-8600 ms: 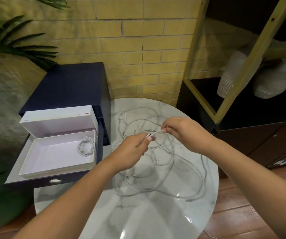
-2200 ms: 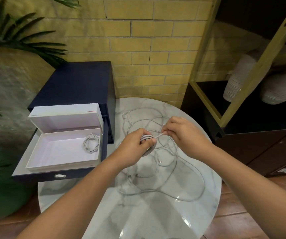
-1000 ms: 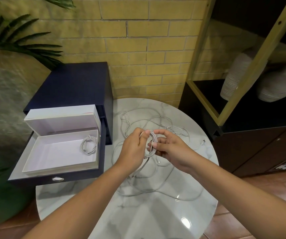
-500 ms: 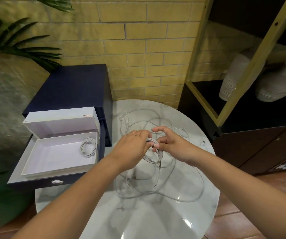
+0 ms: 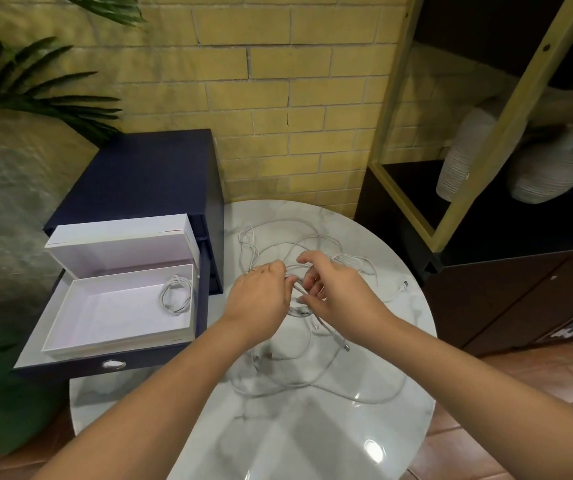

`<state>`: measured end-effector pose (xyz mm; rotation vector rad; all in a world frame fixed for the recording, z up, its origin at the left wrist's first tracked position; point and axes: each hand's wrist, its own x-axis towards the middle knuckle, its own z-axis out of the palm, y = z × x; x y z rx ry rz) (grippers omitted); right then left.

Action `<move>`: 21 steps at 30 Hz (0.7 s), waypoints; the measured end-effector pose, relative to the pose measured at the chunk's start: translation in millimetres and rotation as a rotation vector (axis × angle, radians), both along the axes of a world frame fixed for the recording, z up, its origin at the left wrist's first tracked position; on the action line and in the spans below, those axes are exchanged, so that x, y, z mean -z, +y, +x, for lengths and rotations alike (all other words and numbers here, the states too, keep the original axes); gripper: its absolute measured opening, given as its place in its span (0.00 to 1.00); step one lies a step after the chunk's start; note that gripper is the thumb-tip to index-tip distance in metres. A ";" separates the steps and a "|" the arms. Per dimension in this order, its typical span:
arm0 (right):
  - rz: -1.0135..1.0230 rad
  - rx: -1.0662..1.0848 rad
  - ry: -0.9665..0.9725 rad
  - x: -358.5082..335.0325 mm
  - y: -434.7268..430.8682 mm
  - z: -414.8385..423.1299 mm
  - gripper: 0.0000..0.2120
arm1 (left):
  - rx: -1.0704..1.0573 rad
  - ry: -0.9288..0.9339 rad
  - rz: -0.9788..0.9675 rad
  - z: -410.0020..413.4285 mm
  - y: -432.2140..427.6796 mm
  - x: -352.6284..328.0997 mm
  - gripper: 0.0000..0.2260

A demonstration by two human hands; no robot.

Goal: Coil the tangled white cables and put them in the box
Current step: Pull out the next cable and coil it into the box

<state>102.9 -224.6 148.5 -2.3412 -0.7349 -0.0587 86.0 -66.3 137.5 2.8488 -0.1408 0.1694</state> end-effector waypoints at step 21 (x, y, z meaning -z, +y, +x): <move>0.239 -0.069 0.566 3.5 -4.7 8.3 0.08 | 0.082 -0.131 0.098 -8.4 1.1 18.9 0.15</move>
